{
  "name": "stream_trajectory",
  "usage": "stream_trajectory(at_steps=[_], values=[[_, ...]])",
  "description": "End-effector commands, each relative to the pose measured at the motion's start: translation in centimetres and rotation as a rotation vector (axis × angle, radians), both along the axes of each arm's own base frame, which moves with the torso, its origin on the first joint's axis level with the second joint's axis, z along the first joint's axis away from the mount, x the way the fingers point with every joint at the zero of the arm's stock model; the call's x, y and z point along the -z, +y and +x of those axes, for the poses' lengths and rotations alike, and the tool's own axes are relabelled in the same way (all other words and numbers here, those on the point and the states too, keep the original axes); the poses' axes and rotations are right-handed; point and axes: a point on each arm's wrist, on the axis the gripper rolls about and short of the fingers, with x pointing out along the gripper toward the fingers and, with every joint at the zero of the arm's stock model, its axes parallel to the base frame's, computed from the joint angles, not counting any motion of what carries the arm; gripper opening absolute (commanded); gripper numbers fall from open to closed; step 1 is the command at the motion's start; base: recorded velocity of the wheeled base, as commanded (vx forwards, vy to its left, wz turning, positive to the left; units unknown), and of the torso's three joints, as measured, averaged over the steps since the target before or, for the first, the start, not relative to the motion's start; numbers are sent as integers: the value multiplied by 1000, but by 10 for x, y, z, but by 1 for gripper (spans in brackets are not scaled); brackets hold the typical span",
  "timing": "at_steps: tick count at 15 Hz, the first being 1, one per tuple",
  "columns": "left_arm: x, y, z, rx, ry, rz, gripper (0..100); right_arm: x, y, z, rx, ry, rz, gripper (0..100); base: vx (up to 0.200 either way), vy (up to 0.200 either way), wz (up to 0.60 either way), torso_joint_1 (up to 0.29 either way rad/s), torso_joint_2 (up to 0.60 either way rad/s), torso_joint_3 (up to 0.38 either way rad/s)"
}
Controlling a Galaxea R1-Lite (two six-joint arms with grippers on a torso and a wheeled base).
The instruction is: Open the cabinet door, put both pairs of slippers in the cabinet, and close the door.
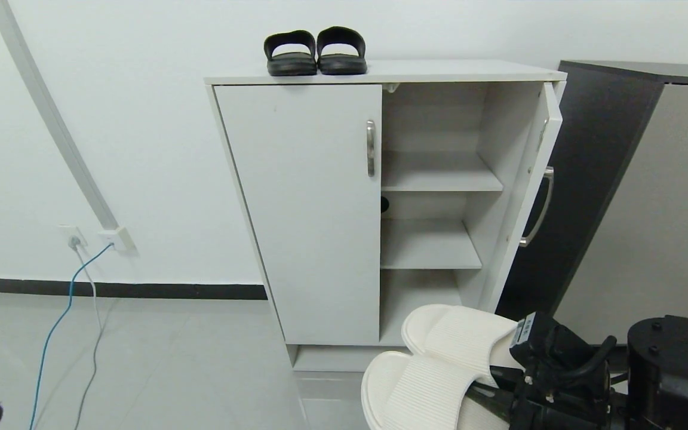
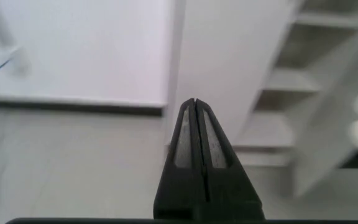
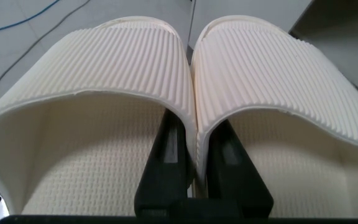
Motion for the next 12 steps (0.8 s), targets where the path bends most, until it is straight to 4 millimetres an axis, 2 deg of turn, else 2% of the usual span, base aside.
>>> stream_trajectory(at_steps=[1, 4, 8, 12], values=[[40, 3, -29, -154, -95, 1, 0, -1, 0, -1, -2, -2, 2, 0, 0, 0, 0, 0, 0, 0], [49, 3, -37, -184, -124, 21, 0, 0, 0, 0, -2, -1, 1, 0, 0, 0, 0, 0, 0, 0], [53, -2, -36, 30, -96, 96, 0, 0, 0, 0, -3, -1, -1, 0, 0, 0, 0, 0, 0, 0], [53, -2, -36, 30, -94, 84, 0, 1, 0, 0, -3, 1, -3, 0, 0, 0, 0, 0, 0, 0]])
